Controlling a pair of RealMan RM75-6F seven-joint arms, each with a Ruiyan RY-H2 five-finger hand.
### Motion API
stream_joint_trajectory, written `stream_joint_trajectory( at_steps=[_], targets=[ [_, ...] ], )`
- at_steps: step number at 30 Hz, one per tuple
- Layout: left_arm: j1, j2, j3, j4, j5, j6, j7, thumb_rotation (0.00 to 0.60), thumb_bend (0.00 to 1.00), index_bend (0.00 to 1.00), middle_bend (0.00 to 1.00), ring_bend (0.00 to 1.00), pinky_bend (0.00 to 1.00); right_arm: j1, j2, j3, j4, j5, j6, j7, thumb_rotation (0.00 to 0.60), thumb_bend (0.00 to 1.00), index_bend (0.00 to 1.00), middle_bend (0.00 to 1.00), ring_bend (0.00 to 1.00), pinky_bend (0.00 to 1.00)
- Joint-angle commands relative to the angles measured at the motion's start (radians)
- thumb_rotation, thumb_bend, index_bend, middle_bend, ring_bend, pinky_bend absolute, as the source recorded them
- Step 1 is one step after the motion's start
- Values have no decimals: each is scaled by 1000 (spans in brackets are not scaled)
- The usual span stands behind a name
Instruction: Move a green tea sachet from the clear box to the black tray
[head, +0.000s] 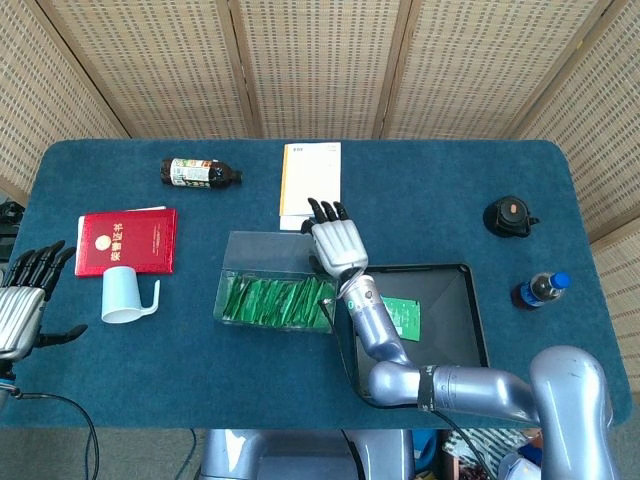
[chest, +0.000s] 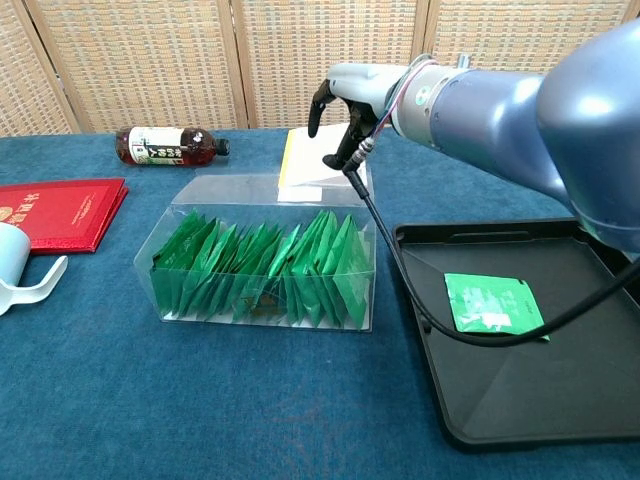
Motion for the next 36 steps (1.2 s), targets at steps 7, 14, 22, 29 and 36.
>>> stream_joint_trajectory(
  at_steps=[7,14,22,29,36],
  targets=[
    [-2,2,-1,0,-2,-2,-5,600,21,0,0,0,0,-2,29,-18,-31,-29,-5,21,600,552,352,2,0,70],
    [-2,1,3,-2,6,-2,-1,600,21,0,0,0,0,-57,134,-113,-144,-284,-115,136,600,552,358,22,0,70],
    [-2,0,6,-5,11,-1,5,600,22,0,0,0,0,-101,166,-213,-157,-585,-154,259,600,552,442,91,0,96],
    [-2,-1,8,-6,13,-1,10,600,21,0,0,0,0,-102,150,-239,-147,-639,-163,272,600,551,455,99,0,99],
    [-3,0,8,-5,13,-1,5,600,21,0,0,0,0,-92,90,-248,-88,-671,-154,248,600,551,464,113,0,116]
  ],
)
